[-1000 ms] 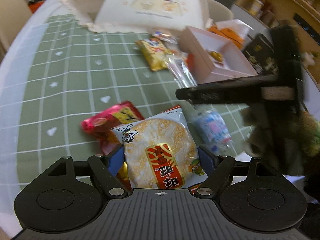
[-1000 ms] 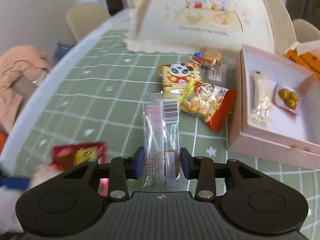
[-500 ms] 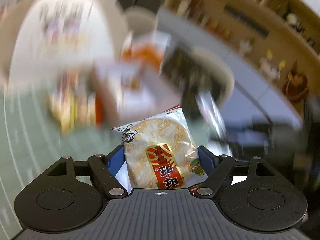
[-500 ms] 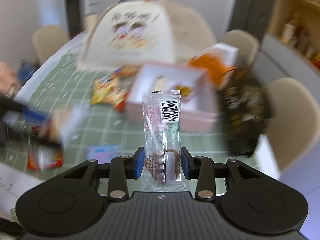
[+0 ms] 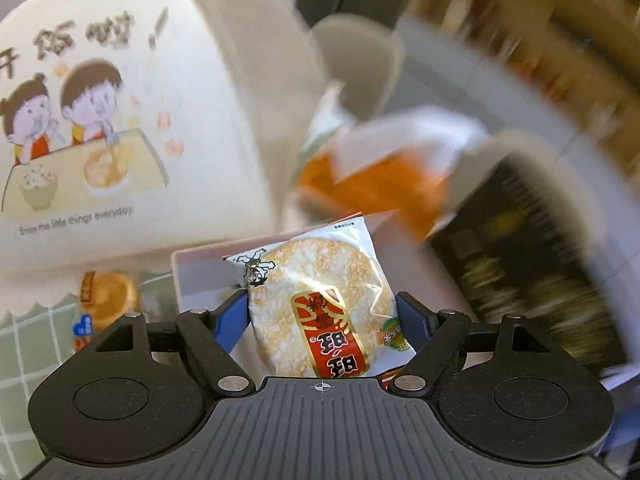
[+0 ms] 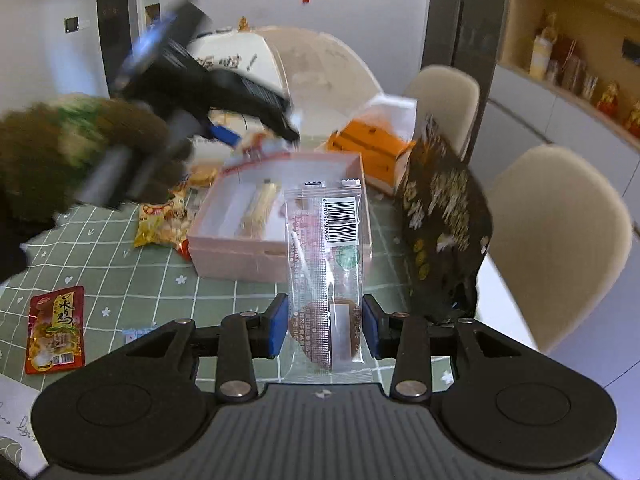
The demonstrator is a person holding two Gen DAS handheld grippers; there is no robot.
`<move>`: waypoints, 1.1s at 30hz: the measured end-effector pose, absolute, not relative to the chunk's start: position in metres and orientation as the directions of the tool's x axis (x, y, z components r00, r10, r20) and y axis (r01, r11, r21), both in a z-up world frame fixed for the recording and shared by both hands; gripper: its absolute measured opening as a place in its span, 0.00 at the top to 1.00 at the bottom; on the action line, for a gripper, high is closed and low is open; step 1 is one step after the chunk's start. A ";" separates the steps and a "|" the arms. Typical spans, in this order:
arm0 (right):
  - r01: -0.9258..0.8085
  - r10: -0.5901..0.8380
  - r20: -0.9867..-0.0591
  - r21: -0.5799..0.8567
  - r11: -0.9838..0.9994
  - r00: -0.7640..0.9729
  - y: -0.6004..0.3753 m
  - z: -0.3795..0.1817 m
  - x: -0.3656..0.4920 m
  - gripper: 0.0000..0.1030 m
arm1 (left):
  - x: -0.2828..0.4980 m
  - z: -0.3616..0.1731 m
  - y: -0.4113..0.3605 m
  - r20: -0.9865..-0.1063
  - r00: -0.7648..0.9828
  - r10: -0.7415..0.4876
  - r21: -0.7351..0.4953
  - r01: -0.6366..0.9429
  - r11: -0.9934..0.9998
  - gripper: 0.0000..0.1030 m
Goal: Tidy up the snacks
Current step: 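Carry both packets over the pink box and open both grippers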
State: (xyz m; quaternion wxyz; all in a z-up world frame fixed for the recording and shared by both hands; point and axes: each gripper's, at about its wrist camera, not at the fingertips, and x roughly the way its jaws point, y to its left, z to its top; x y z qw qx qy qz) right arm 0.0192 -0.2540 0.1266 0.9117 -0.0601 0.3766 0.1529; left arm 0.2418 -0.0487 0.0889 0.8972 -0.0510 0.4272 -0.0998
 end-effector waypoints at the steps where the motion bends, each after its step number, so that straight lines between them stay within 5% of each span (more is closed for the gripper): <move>1: -0.324 0.230 -0.714 0.004 0.946 0.661 -0.256 0.122 0.023 0.63 | 0.242 0.084 -0.052 -0.748 0.639 -0.179 -0.129 0.124 0.984 0.20; 8: -0.324 0.257 -0.754 0.061 0.944 0.605 -0.276 0.106 0.052 0.63 | 0.225 0.087 -0.022 -0.677 0.576 -0.459 -0.469 0.143 0.872 0.19; 12: -0.334 0.293 -0.771 0.110 0.936 0.566 -0.265 0.099 0.066 0.63 | 0.213 0.081 -0.041 -0.763 0.562 -0.319 -0.244 0.206 0.948 0.20; 14: -0.351 0.294 -0.778 0.101 0.931 0.555 -0.252 0.095 0.069 0.63 | 0.210 0.086 -0.037 -0.695 0.681 -0.231 -0.200 0.125 0.972 0.20; 17: -0.377 0.309 -0.779 0.102 0.921 0.546 -0.240 0.093 0.065 0.63 | 0.224 0.087 -0.020 -0.654 0.732 -0.191 -0.288 -0.008 0.958 0.21; 22: -0.376 0.290 -0.792 0.082 0.923 0.538 -0.242 0.090 0.062 0.63 | 0.234 0.070 -0.036 -0.767 0.554 -0.323 -0.280 0.164 0.946 0.27; 24: -0.354 0.274 -0.798 0.082 0.932 0.537 -0.246 0.089 0.066 0.63 | 0.217 0.076 -0.029 -0.719 0.636 -0.279 -0.255 0.132 0.958 0.29; 28: -0.340 0.280 -0.777 0.091 0.936 0.564 -0.246 0.101 0.077 0.63 | 0.179 0.090 0.016 -0.602 0.714 -0.359 -0.500 0.013 0.866 0.29; 33: -0.373 0.306 -0.724 0.072 0.925 0.619 -0.213 0.136 0.141 0.60 | 0.117 0.086 0.032 -0.655 0.679 -0.331 -0.459 -0.010 0.888 0.29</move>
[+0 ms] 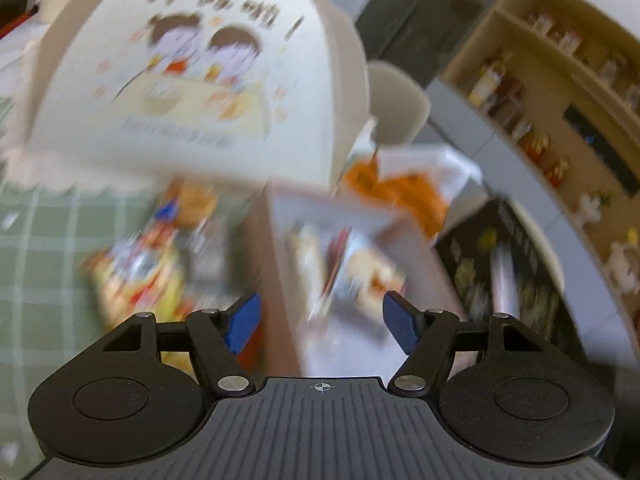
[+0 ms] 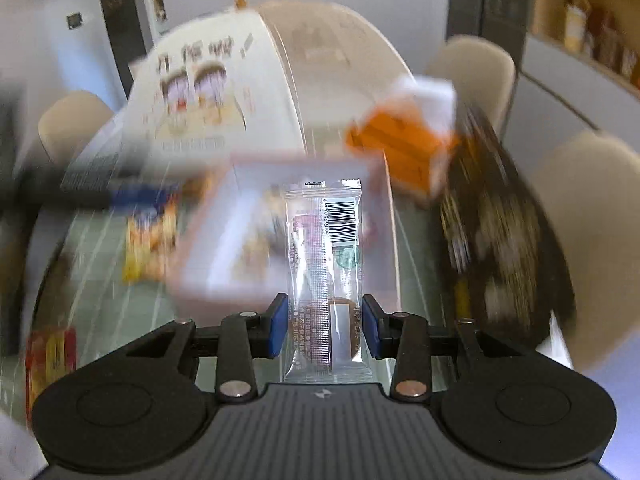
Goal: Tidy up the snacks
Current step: 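Carry both packets over the pink box and open both grippers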
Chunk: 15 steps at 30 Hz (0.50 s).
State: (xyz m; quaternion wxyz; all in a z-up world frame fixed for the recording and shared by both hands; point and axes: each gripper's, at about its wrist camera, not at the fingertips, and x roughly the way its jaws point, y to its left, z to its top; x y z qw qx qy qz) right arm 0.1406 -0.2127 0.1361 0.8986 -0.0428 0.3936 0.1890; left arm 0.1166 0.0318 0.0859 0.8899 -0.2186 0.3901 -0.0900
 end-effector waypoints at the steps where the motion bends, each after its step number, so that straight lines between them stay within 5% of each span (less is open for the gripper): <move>1: -0.371 0.302 -0.724 0.068 0.926 0.621 -0.207 0.139 0.158 0.56 | 0.109 0.083 0.034 -0.669 0.667 -0.328 -0.452 -0.016 0.892 0.29; 3: -0.351 0.266 -0.755 0.051 0.935 0.599 -0.197 0.139 0.194 0.44 | 0.079 0.079 0.043 -0.700 0.644 -0.309 -0.426 -0.030 0.904 0.29; 8: -0.346 0.336 -0.765 0.158 0.925 0.549 -0.182 0.139 0.203 0.43 | 0.017 0.070 0.072 -0.740 0.612 -0.278 -0.395 -0.061 0.917 0.29; 15: -0.466 0.465 -0.798 0.268 0.843 0.384 -0.065 0.133 0.224 0.25 | -0.029 0.069 0.109 -0.724 0.631 -0.280 -0.455 -0.131 0.881 0.30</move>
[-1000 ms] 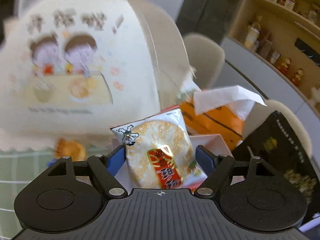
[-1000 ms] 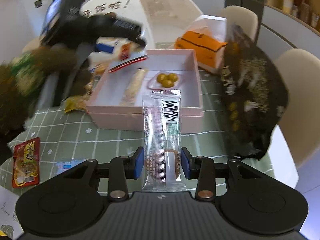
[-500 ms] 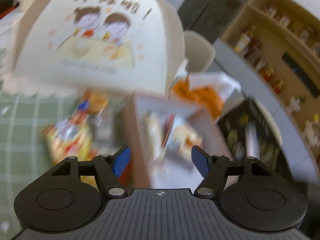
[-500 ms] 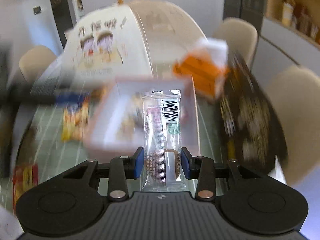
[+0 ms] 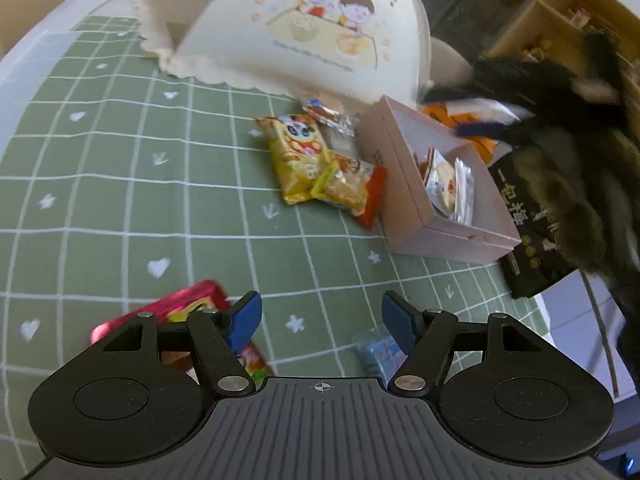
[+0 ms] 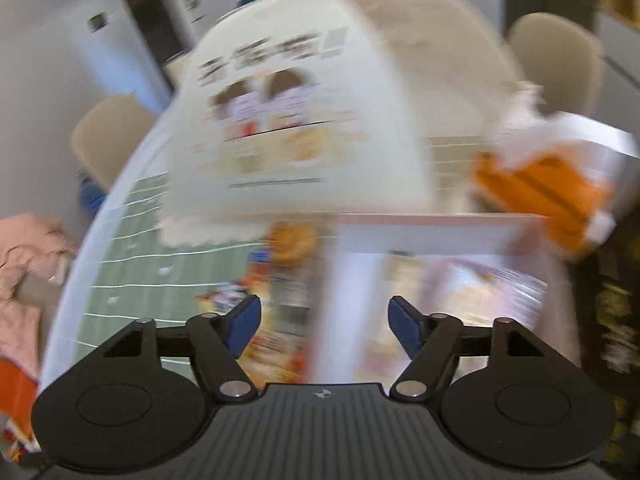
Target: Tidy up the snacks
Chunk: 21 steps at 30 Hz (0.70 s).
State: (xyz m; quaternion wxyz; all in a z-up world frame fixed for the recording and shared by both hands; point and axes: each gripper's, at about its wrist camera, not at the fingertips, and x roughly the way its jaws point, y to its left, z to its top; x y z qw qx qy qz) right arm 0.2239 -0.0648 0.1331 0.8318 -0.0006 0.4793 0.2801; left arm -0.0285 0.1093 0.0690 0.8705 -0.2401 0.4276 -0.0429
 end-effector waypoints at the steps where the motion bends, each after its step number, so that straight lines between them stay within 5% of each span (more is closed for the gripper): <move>1: -0.475 0.465 -0.810 0.271 0.837 0.358 -0.043 0.128 0.235 0.25 | -0.034 0.070 0.112 -0.716 0.639 -0.281 -0.462 -0.132 0.877 0.30; 7: -0.451 0.324 -0.870 0.135 0.882 0.372 0.054 0.071 0.305 0.26 | -0.080 0.068 0.106 -0.714 0.634 -0.296 -0.461 -0.108 0.881 0.31; 13: -0.510 0.173 -0.869 -0.102 0.854 0.464 0.084 0.046 0.281 0.49 | -0.100 0.052 0.104 -0.739 0.583 -0.337 -0.477 -0.100 0.873 0.33; 21: -0.622 0.447 -0.888 0.291 0.727 0.108 0.031 0.077 0.209 0.52 | -0.075 0.061 0.112 -0.701 0.612 -0.365 -0.506 -0.067 0.860 0.35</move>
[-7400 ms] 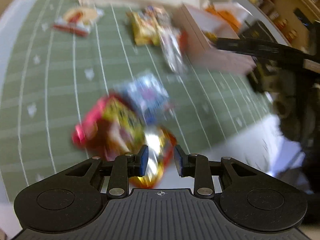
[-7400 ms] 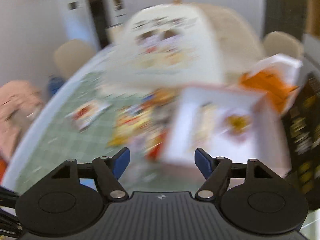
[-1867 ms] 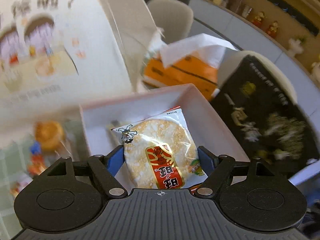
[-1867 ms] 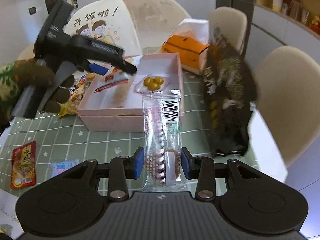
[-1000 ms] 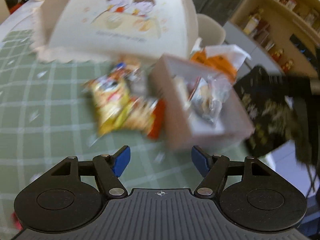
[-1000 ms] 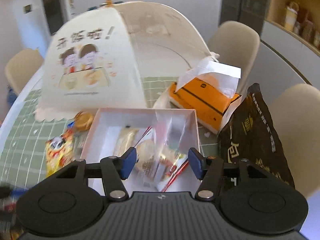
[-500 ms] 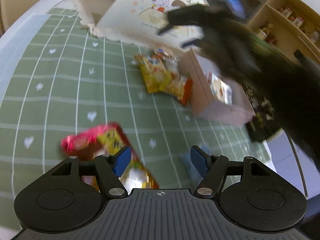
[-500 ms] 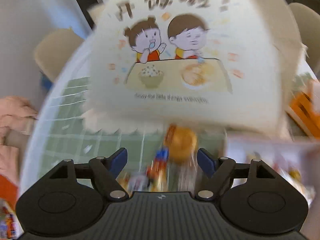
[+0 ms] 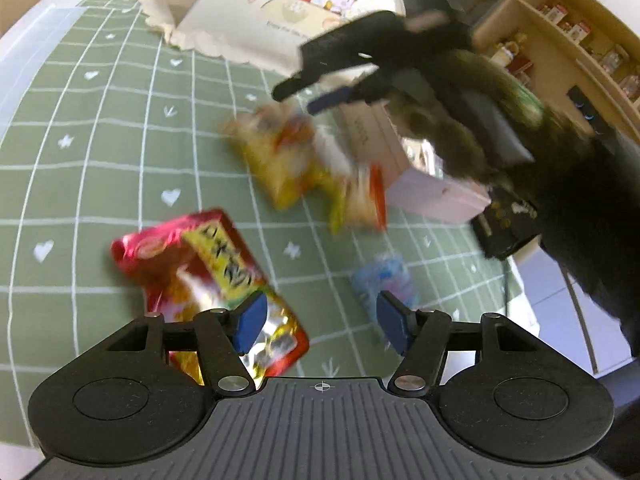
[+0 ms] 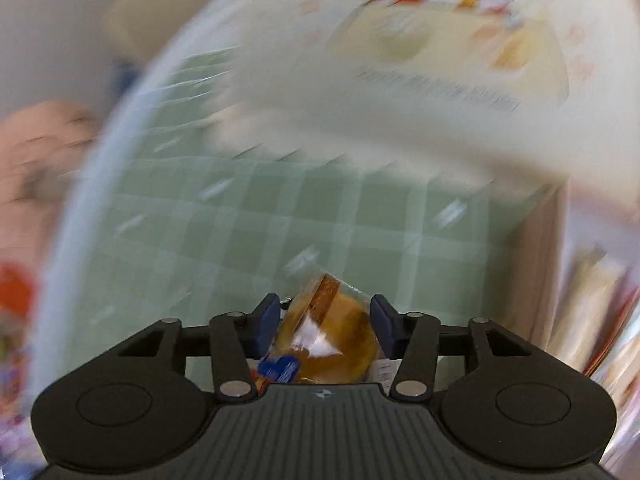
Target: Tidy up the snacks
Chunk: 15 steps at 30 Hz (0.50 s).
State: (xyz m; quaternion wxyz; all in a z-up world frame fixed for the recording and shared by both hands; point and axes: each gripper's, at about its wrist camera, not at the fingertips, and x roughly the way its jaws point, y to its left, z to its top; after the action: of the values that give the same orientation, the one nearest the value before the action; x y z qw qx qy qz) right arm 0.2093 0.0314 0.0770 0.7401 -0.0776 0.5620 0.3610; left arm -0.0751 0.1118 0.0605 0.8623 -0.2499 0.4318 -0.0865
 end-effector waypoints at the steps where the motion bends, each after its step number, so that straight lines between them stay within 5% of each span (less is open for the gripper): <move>1: -0.620 0.430 -0.889 0.250 0.744 0.158 0.026 0.086 0.208 0.52 | -0.073 0.061 0.112 -0.700 0.613 -0.367 -0.508 -0.065 0.859 0.36; 4: -0.611 0.362 -0.900 0.147 0.778 0.243 0.021 0.092 0.226 0.52 | -0.065 0.059 0.108 -0.703 0.608 -0.369 -0.515 -0.077 0.854 0.36; 9: -0.622 0.327 -0.935 0.174 0.763 0.140 0.022 0.069 0.227 0.52 | -0.070 0.055 0.102 -0.705 0.593 -0.389 -0.532 -0.079 0.843 0.37; 13: -0.705 0.253 -0.937 0.010 0.709 0.240 0.026 0.056 0.182 0.51 | -0.073 0.053 0.109 -0.722 0.586 -0.369 -0.523 -0.112 0.845 0.37; 14: -0.718 0.241 -0.932 -0.030 0.695 0.272 0.025 0.053 0.169 0.53 | -0.073 0.054 0.111 -0.725 0.587 -0.360 -0.516 -0.117 0.848 0.37; 15: -0.728 0.248 -0.926 -0.039 0.685 0.283 0.022 0.052 0.159 0.64 | -0.072 0.056 0.113 -0.727 0.589 -0.352 -0.508 -0.117 0.853 0.37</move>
State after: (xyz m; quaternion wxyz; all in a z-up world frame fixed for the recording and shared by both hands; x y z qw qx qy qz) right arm 0.1587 0.0223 0.0523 0.7653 -0.2368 0.5066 0.3187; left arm -0.0716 0.1132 0.0559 0.8520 -0.2619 0.4481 -0.0691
